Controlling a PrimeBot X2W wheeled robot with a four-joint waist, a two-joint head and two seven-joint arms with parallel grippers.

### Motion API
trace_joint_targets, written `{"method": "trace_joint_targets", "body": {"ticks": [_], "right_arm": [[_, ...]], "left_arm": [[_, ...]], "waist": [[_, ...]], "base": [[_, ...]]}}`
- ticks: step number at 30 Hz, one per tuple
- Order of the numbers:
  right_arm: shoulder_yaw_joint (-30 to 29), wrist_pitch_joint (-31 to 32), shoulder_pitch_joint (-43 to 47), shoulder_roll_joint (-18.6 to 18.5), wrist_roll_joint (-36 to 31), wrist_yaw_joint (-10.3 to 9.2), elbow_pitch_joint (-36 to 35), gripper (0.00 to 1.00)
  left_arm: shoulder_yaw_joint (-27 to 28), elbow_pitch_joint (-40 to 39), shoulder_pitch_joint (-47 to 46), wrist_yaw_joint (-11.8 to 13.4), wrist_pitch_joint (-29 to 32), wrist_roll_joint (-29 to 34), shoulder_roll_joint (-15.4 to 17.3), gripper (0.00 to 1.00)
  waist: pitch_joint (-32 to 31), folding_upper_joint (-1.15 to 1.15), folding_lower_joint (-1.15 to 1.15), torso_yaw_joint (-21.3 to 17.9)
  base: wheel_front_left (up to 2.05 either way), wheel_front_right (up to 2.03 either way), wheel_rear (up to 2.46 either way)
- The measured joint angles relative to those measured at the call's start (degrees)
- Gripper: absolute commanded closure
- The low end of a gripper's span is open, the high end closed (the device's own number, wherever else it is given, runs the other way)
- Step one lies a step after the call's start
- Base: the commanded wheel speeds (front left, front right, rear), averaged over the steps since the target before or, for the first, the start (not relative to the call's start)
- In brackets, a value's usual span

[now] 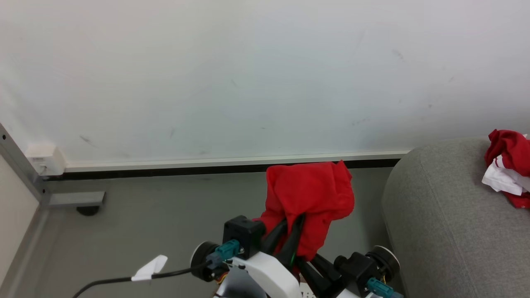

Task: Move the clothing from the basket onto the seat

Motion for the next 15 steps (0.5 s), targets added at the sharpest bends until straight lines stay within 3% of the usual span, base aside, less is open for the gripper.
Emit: {"method": "trace_joint_targets", "body": {"ticks": [1,2,3,5,6,15], "right_arm": [[-0.15,0.0,0.06,0.0,-0.02,0.0,0.01,1.0],[-0.48,0.0,0.19,0.0,-0.09,-0.01,0.05,1.0],[-0.93,0.0,0.35,0.01,-0.1,-0.01,0.07,1.0],[-1.57,-0.01,0.69,-0.02,-0.52,-0.01,0.08,1.0],[-1.92,-0.01,0.83,0.0,-0.73,0.0,0.18,1.0],[-10.05,-0.1,1.44,0.0,-4.38,0.0,-0.33,1.0]], "left_arm": [[0.1,0.05,0.0,0.04,-0.04,0.0,0.1,0.69],[0.21,0.13,0.01,0.16,-0.14,0.0,0.22,0.69],[0.31,0.19,0.03,0.44,-0.41,0.0,0.34,0.56],[0.4,0.3,0.07,0.51,-0.55,0.01,0.68,0.08],[0.37,0.41,0.12,0.55,-0.58,0.01,0.81,0.0],[0.2,1.37,1.11,0.76,-1.04,0.01,1.67,0.0]], "waist": [[0.02,0.0,0.0,-0.12],[0.02,0.0,0.0,-0.23],[0.03,0.0,0.0,-0.34],[0.14,0.0,0.0,-0.53],[0.2,0.0,0.0,-0.63],[0.63,0.0,0.0,-2.52]], "base": [[0.0,0.0,0.0],[0.0,0.0,0.0],[0.0,0.0,0.0],[0.0,0.0,0.0],[0.0,0.0,0.0],[0.0,0.0,0.0]]}}
